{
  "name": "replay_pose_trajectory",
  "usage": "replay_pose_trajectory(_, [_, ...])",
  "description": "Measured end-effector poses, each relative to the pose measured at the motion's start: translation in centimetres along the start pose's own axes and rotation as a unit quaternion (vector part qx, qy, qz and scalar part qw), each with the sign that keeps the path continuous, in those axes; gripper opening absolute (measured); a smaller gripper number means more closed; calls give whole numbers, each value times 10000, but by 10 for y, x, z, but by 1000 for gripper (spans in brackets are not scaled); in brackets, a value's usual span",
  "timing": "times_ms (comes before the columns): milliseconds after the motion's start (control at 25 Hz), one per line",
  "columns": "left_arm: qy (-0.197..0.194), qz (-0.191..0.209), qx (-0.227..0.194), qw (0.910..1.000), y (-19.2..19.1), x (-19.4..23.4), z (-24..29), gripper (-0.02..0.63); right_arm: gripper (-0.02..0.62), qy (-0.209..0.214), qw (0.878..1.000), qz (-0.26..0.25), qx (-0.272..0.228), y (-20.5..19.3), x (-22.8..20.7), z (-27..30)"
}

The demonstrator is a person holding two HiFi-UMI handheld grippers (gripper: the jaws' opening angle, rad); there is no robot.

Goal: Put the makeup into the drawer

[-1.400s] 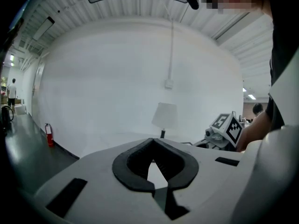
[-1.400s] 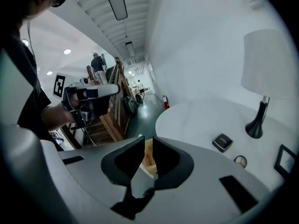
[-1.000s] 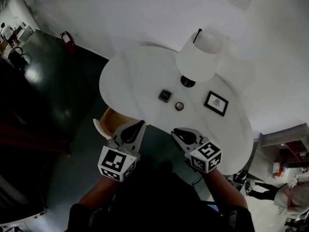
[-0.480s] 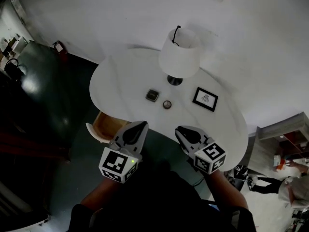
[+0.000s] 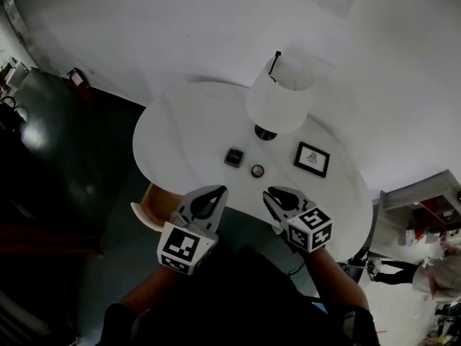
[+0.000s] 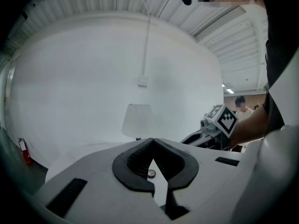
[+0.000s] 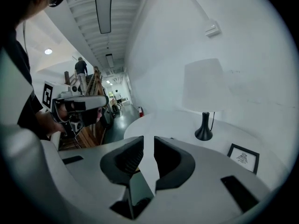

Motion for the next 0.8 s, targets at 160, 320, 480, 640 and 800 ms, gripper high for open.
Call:
replay_pose_trajectory(160, [-169,-30,-25,9998,-5,21,6,11,52,-130,9996,-44,244,6,0,25])
replay_pose_trajectory(320, [-222,-142,-56,9996,-7,36,16,11,87,-143,9982,-95,574,5,-5,47])
replay_pose_trajectory(480, [-133,-355,-92,9992,-10,46,27,11,104,-94,9959,-38,904,1,-21,63])
replay_pose_trajectory(640, [-12,-535,-43,9986,-13,52,35,11,144,-68,9916,-8,1294,-4,-44,77])
replay_pose_trajectory(800, [102,-614,-1,9981,-17,54,42,11,158,-95,9878,-102,1551,-7,-62,90])
Point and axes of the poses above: the fingertips, and each gripper's own axes: z forward along the fingers, x to its left, y out of its top, the point moved 8 cm from there along -z, backward along the fingers, and after that the axes turned 9 degrees about z, right-handed, at the moved point
